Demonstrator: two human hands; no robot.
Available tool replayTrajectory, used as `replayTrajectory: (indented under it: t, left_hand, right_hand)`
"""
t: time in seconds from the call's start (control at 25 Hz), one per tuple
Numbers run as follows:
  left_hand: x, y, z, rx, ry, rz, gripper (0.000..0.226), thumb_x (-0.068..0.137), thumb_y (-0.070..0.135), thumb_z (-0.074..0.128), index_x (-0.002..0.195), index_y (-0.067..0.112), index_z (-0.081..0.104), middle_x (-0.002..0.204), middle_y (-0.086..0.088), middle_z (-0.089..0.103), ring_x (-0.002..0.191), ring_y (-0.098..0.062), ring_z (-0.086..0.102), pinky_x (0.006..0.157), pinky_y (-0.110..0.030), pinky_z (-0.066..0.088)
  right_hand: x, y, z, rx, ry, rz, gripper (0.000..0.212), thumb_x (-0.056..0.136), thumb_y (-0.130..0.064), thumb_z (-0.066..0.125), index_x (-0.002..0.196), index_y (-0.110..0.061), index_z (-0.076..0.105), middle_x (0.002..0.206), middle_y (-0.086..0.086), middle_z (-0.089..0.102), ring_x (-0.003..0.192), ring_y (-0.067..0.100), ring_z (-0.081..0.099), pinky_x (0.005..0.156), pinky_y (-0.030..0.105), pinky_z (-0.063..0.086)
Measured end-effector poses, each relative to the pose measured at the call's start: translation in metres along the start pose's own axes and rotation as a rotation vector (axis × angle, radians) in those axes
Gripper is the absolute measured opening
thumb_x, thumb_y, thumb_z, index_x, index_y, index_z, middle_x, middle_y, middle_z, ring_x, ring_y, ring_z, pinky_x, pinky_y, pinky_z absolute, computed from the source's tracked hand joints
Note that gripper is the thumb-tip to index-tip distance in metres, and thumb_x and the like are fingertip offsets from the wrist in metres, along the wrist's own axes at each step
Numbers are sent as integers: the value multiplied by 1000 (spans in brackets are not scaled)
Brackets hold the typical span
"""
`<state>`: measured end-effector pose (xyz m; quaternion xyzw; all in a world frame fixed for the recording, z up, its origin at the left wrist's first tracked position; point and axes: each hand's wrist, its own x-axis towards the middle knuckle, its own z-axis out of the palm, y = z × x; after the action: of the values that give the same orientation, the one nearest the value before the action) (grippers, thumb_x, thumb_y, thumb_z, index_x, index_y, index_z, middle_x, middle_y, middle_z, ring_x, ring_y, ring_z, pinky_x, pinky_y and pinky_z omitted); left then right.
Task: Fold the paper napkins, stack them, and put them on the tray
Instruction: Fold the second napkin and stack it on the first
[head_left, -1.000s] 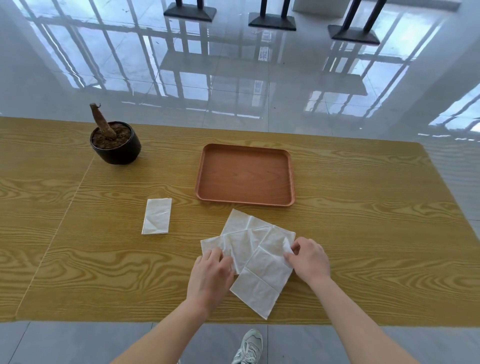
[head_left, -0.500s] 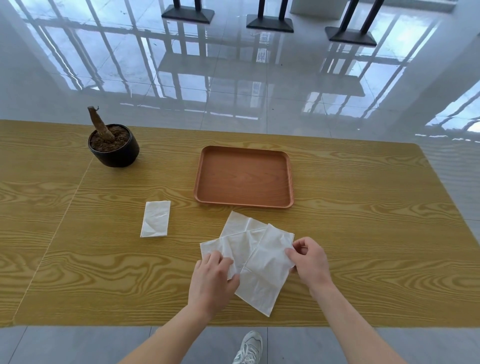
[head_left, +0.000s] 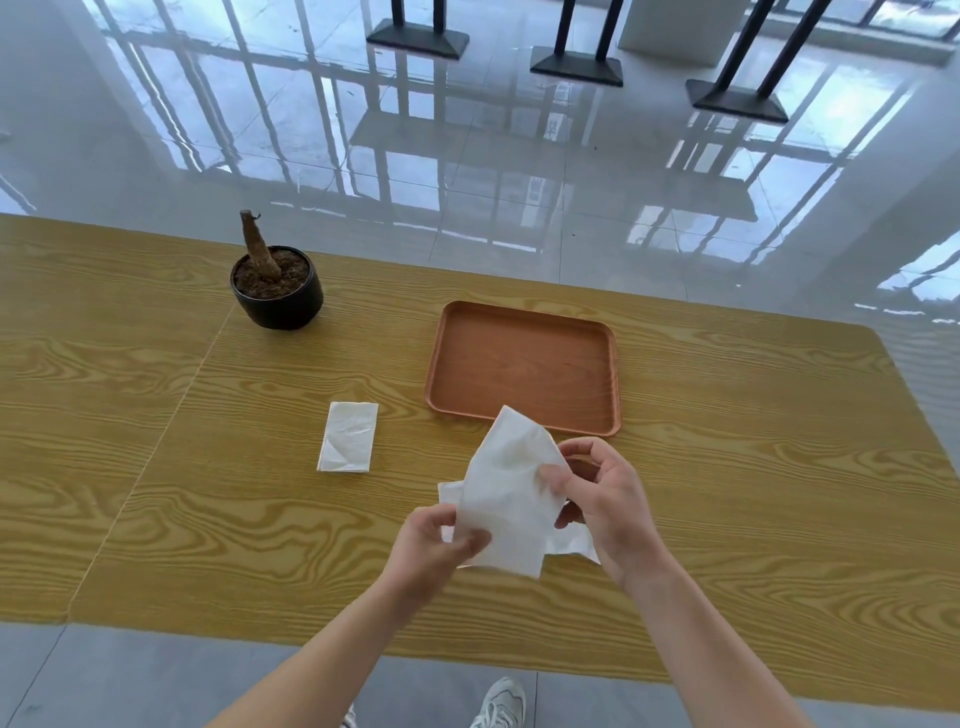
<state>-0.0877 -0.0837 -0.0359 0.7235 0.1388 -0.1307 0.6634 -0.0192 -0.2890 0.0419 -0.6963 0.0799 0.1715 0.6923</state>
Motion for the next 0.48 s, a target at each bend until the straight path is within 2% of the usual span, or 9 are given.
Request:
replayTrajectory:
  t: [0.08,0.2,0.32,0.36,0.4,0.48]
  left_hand:
    - [-6,-2,-23,-90,70,-77,7,83,14,81,90,16,80,88,-1,79,83,-20,74,75,-31,58]
    - [-12,-9,-66,-86,237,-168,8,82,9,79,81,4,73,72,-5,70,68,-22,63,64,-37,50]
    - [-14,-14,-103,-59,372,-250,6,81,3,75,84,8,76,75,-4,76,74,-26,73,62,-31,55]
    - [-13,-16,-112,-31,393,-273,9,81,4,75,84,12,76,77,-2,78,77,-25,75,61,-30,57]
    - [-12,-18,-120,17,402,-294,10,81,6,76,85,15,76,79,-1,78,79,-23,75,63,-32,59]
    - [-7,-24,-132,153,397,-319,9,82,12,75,85,20,74,80,2,77,78,-20,74,70,-40,62]
  right_hand:
    - [8,10,14,-6,10,62,27,86,-8,77,110,-17,66,93,6,79,75,18,72,51,27,53]
    - [15,37,45,-148,16,152,27,88,-2,72,109,-18,68,89,1,80,77,15,73,52,27,54]
    - [14,67,75,-326,40,212,8,85,-4,73,90,-6,67,78,8,70,70,19,66,52,31,57]
    - [12,75,83,-374,42,227,9,86,-6,73,87,-3,64,78,11,68,69,21,67,52,32,57]
    - [10,81,91,-415,39,241,11,87,-10,73,86,-3,64,80,14,70,68,22,70,52,34,59]
    - [6,88,102,-511,39,249,13,88,-20,73,84,-10,66,79,8,73,65,20,74,60,42,61]
